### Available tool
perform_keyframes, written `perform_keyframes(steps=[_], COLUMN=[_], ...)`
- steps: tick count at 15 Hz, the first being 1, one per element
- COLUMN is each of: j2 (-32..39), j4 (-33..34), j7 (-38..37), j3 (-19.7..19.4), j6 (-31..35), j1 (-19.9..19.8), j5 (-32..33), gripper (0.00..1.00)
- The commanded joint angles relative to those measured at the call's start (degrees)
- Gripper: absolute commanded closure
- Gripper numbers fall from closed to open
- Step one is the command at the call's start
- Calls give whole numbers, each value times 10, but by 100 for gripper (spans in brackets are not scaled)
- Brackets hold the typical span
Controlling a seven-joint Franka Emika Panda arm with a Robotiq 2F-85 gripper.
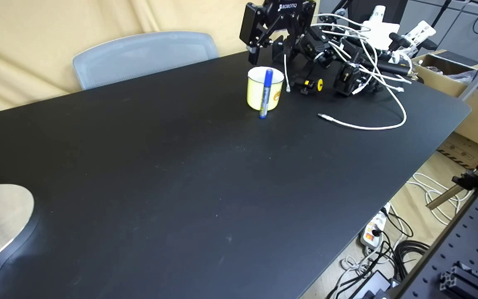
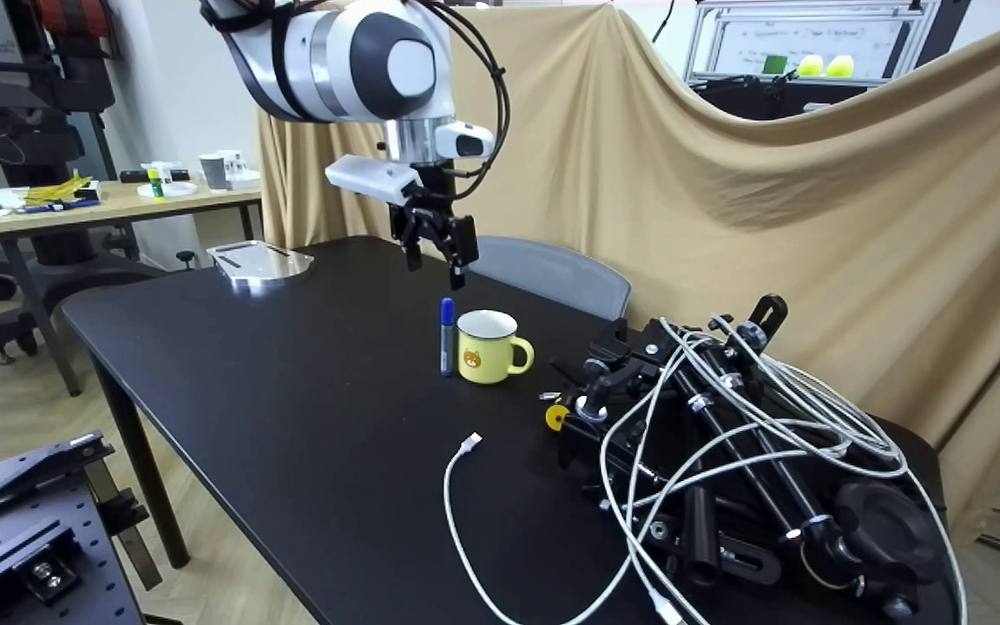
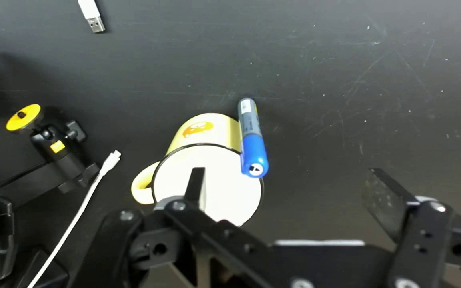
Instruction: Move the marker to the yellow mug cup
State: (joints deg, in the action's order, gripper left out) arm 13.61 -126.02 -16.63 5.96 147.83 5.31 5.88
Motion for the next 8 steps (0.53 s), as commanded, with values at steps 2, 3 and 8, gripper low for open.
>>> perform_keyframes(steps=[2,3,8], j2=[18,20,28], j4=[22,23,26], j7=[22,26,39], j3=[-12,-13,-19], j6=[-21,-23,-35], j1=[6,5,4], j5=[-25,-31,-42], gripper=[0,0,25])
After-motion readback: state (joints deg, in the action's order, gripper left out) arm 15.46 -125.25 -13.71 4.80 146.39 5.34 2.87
